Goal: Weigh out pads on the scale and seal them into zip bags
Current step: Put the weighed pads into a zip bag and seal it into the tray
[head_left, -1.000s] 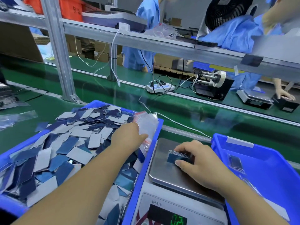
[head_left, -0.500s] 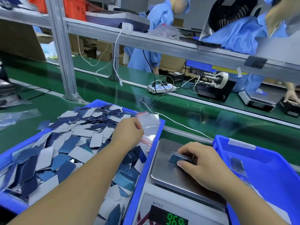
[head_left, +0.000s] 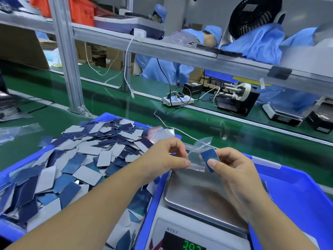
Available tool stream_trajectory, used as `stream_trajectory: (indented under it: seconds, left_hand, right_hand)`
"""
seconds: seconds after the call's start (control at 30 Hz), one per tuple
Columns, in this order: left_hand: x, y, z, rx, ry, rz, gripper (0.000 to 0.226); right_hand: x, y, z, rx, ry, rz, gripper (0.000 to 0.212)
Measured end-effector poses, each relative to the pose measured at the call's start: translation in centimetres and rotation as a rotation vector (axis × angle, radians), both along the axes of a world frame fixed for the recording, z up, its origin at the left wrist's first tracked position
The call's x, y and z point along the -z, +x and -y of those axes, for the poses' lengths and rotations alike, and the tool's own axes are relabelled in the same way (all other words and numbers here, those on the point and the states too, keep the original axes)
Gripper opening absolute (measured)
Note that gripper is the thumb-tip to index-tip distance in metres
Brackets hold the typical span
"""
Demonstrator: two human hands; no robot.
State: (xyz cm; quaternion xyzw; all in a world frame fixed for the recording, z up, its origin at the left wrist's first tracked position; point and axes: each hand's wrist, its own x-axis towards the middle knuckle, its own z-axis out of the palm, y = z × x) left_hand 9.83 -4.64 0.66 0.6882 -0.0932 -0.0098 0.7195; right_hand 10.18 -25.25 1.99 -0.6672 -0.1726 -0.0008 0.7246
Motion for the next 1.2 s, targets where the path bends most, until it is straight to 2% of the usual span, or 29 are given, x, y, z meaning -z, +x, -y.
stream_trajectory:
  seconds: [0.1,0.3,0.37,0.43,0.53,0.63,0.8,0.93,1.03,1.2]
  left_hand:
    - [0.1,-0.2,0.2,0.053,-0.038,-0.001,0.035]
    - [-0.4,-0.6,0.4,0.128,-0.163,-0.161,0.053]
    - [-0.7,-0.8,0.3,0.183,-0.155,-0.191,0.049]
    - [-0.8,-1.1,0.3,0.250,-0.108,-0.184,0.037]
    - [-1.0,-1.4,0.5,0.257,0.069,-0.120,0.014]
    - [-0.9,-1.5,0.6,0.244,0.198,-0.073,0.013]
    - [-0.8,-1.5,0.5,0.270,0.221,-0.062,0.013]
    - [-0.5,-1.3,0.7,0.176,0.237,-0.084,0.008]
    - [-0.6,-1.1,0.4,0.108,0.133,-0.119,0.019]
    - [-1.0,-0.4,-0.3,-0.140,-0.085,-0.148,0.040]
  right_hand:
    - [-0.1,-0.1,-0.2,-0.005,0.025,-0.011,0.016]
    - [-0.2,-0.2,-0.1,0.003,0.033,0.053,0.020]
    - [-0.2,-0.2,0.0,0.002,0.010,0.083,0.026]
    - [-0.2,-0.3,0.0,-0.013,-0.016,0.111,0.023]
    - [-0.2,-0.5,0.0,-0.058,-0.031,0.143,0.023]
    - [-0.2,-0.6,0.0,-0.068,-0.065,0.193,0.021]
    - [-0.1,-0.4,0.1,-0.072,-0.094,0.206,0.020]
    - [-0.3,-0.6,0.0,-0.041,-0.095,0.208,0.024]
    - [-0.5,-0.4,0.3,0.009,-0.123,0.191,0.023]
    - [0.2,0.0,0.4,0.096,-0.455,0.203,0.029]
